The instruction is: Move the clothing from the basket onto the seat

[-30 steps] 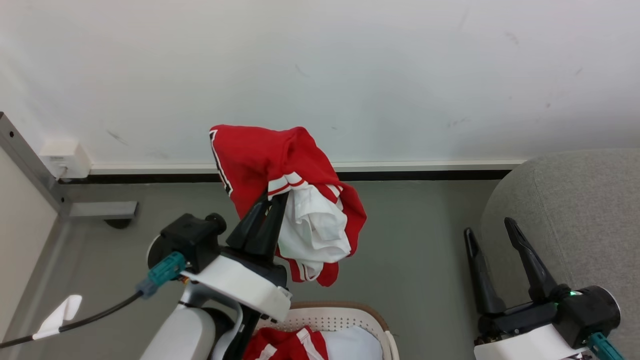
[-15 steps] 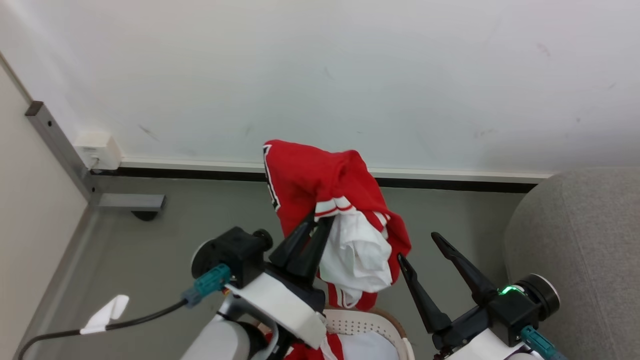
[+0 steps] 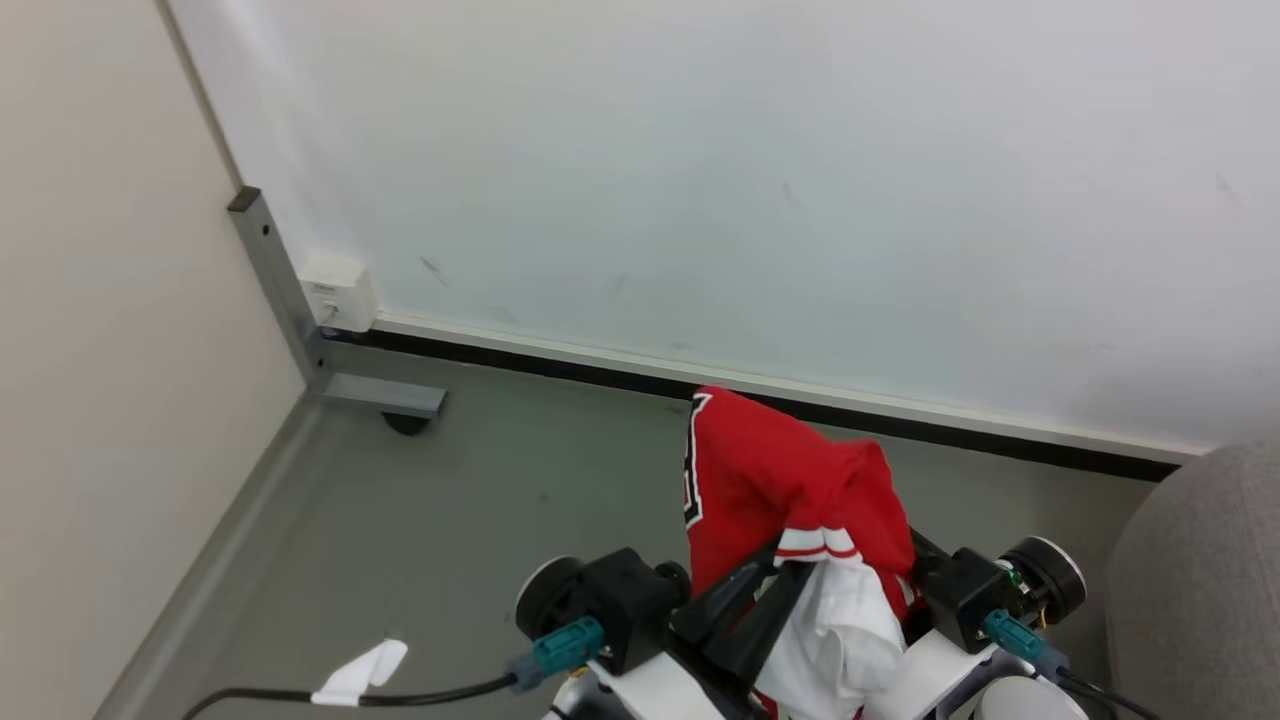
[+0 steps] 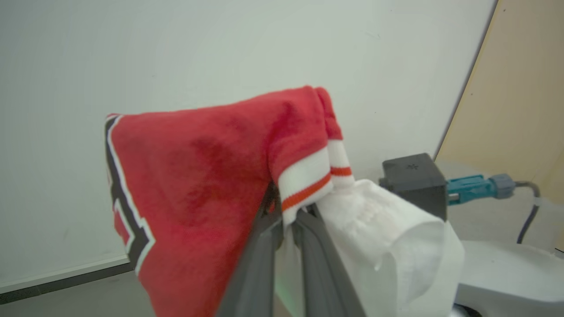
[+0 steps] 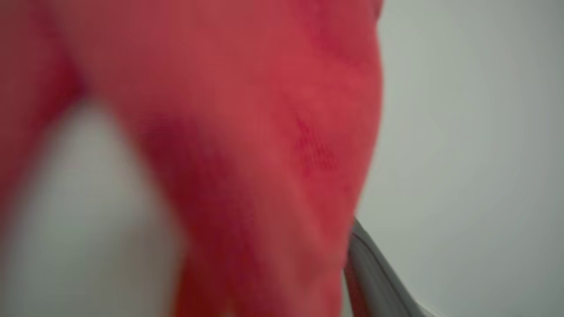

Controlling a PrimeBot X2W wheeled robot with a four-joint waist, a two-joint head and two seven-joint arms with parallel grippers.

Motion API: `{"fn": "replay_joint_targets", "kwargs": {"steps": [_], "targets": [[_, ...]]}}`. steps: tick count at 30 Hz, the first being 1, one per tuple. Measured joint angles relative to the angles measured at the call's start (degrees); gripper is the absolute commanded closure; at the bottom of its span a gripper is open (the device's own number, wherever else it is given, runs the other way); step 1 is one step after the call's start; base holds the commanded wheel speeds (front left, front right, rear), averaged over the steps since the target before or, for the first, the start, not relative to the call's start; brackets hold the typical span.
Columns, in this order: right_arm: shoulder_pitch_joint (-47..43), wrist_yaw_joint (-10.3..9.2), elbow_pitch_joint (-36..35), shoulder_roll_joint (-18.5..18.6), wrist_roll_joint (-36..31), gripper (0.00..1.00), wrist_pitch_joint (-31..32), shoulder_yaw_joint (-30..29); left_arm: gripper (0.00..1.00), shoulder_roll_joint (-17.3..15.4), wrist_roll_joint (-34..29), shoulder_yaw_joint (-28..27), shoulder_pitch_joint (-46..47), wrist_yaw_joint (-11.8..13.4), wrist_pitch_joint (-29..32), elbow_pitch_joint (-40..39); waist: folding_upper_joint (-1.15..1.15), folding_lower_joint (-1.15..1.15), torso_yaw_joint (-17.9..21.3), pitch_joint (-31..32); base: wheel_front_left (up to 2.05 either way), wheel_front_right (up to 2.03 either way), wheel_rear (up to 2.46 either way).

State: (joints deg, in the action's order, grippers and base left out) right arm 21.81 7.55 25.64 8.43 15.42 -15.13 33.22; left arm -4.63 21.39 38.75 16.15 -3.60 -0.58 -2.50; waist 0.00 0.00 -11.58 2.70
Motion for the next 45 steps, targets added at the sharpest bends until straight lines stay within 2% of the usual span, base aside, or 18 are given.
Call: {"fn": "replay_joint_targets", "kwargs": {"steps": [1, 2, 3, 4, 13, 14, 15, 16, 23, 30, 39, 45], "targets": [[0.20, 0.00, 0.91, -0.33, 0.35, 0.00, 0.00, -0.10, 1.00, 0.10, 0.18, 0.41, -0.13, -0.07, 0.00, 0.07, 0.00, 0.00, -0.61, 0.29, 0.00, 0.00, 0.00], [0.37, 0.00, 1.60, -0.63, 0.85, 0.11, 0.00, 0.18, 1.00, 0.22, 0.26, 0.69, -0.25, -0.03, 0.00, 0.13, 0.00, 0.00, -1.21, 0.58, 0.00, 0.00, 0.00], [0.47, 0.01, 2.30, -0.78, 1.36, 0.65, 0.00, 0.52, 1.00, 0.33, 0.26, 0.88, -0.29, 0.10, -0.01, 0.21, 0.00, 0.00, -1.82, 0.86, 0.00, 0.00, 0.00], [0.51, 0.01, 2.80, -0.91, 1.89, 1.00, 0.00, 0.82, 1.00, 0.40, 0.27, 0.94, -0.31, 0.23, -0.02, 0.22, 0.00, 0.00, -2.36, 1.11, 0.00, 0.00, 0.00], [0.38, 0.00, 1.75, -1.49, 4.69, 1.00, -0.01, -0.73, 1.00, 0.07, 1.00, 0.01, -0.54, 1.76, -0.01, 0.22, 0.00, 0.00, -4.25, 2.12, 0.00, 0.00, 0.00], [0.27, 0.00, 1.57, -1.52, 4.93, 1.00, -0.01, -0.97, 0.93, 0.04, 1.03, -0.23, -0.75, 2.11, 0.04, 0.31, 0.00, 0.00, -4.11, 2.03, 0.00, 0.00, 0.00], [0.16, 0.01, 1.33, -1.53, 5.17, 1.00, -0.01, -1.19, 0.52, -0.05, 1.19, -0.36, -0.94, 2.47, 0.34, 0.55, 0.00, 0.00, -3.92, 1.92, 0.00, 0.00, 0.00], [0.05, 0.00, 1.15, -1.55, 5.43, 1.00, -0.01, -1.38, 0.00, -0.32, 1.15, -0.31, -1.04, 2.54, 0.57, 0.74, 0.00, 0.00, -3.68, 1.78, 0.00, 0.00, 0.00], [-0.42, 0.00, -0.60, -1.60, 9.70, 1.00, -0.01, -4.55, 0.00, -1.26, 1.32, 0.29, -1.97, 2.56, 1.00, 1.45, 0.00, 0.00, -0.51, 0.01, 0.00, 0.00, 0.00], [-0.92, 0.00, -4.48, -1.41, 14.47, 1.00, -0.01, -9.11, 0.00, -2.14, 1.40, -0.05, -1.69, 2.04, 0.36, 0.89, 0.00, 0.00, 4.66, -2.48, 0.00, 0.00, 0.00], [-1.05, 0.00, -12.01, 0.51, 15.73, 1.00, -0.01, -15.18, 0.00, -4.02, 0.38, -1.45, 0.69, 1.15, -3.93, 0.24, 0.00, 0.00, 14.60, -5.84, 0.00, 0.00, 0.00], [-4.04, 0.00, -18.49, -0.37, 15.35, 1.00, -0.03, -19.29, 0.00, -5.68, -0.20, -2.99, 2.47, 1.14, -5.67, 1.26, 0.00, 0.00, 22.27, -8.11, 0.00, 0.00, 0.00]]}}
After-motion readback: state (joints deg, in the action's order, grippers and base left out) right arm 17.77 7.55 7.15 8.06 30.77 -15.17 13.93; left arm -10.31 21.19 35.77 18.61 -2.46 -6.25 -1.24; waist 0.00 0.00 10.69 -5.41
